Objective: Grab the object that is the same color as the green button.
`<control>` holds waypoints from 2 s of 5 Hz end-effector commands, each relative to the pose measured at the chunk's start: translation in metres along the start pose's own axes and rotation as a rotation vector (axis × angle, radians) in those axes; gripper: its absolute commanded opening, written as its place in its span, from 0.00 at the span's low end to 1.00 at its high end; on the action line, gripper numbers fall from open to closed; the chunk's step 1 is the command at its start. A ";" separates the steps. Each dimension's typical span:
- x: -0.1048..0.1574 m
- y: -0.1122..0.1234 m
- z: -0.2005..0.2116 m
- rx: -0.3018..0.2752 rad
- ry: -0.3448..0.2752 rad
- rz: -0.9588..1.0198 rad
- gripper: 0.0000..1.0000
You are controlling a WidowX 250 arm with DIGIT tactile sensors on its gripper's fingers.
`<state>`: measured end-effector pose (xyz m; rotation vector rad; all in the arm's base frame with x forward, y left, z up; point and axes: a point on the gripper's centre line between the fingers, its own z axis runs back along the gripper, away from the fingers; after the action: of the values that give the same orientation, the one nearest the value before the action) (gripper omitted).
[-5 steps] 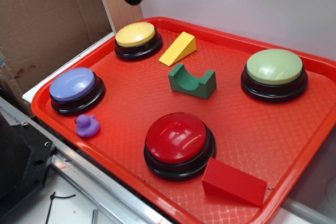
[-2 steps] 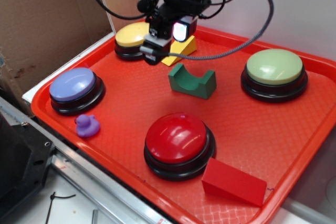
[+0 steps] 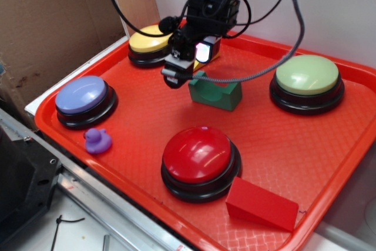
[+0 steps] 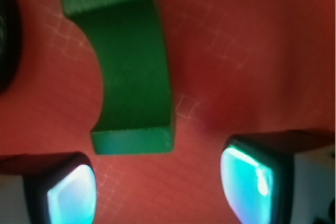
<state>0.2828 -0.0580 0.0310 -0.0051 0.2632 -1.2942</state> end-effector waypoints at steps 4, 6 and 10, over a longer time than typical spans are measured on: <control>0.022 -0.011 -0.002 0.087 -0.054 -0.059 1.00; 0.038 -0.018 -0.014 0.048 -0.055 -0.111 1.00; 0.009 -0.022 0.027 0.098 -0.043 0.095 0.00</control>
<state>0.2723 -0.0720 0.0370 0.0328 0.2506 -1.2068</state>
